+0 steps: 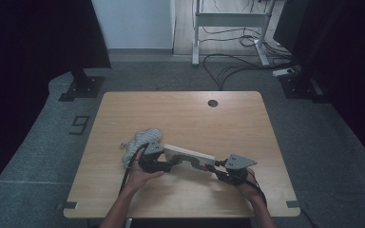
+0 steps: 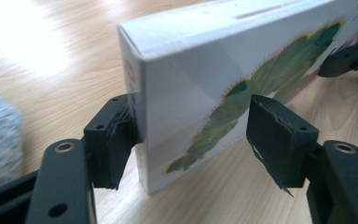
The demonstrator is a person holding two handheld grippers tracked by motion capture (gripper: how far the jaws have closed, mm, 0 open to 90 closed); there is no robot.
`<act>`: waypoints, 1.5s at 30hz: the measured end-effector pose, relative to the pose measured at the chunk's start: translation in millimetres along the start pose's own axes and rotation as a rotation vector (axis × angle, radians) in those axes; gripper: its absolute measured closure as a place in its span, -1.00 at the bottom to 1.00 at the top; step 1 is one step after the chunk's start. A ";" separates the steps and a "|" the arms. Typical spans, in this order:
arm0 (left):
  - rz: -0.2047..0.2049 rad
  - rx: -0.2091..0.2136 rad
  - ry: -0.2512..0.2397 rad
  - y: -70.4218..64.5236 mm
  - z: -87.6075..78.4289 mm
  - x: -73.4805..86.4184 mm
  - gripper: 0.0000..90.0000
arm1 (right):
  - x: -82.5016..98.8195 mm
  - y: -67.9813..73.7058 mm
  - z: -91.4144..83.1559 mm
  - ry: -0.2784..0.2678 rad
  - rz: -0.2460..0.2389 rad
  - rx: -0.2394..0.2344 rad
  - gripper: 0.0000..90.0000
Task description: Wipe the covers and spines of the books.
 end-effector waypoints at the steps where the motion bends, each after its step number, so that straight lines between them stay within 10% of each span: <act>1: -0.006 -0.002 -0.004 0.8 -1.1 0.6 -0.24 | -0.9 -0.7 1.6 0.004 -0.005 0.000 0.58; 45: -0.044 0.080 0.088 -24.7 -14.7 13.1 -0.42 | 0.9 8.1 3.2 0.075 0.073 0.075 0.08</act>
Point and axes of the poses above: each handheld gripper's, and its own axes: z roughly forward along the jaws, x roughly out of its underside, y roughly to its left, the point moved 3 cm from there along z, roughly forward along the jaws, and after that the axes turned 9 degrees about -x, right-handed, at the moved point
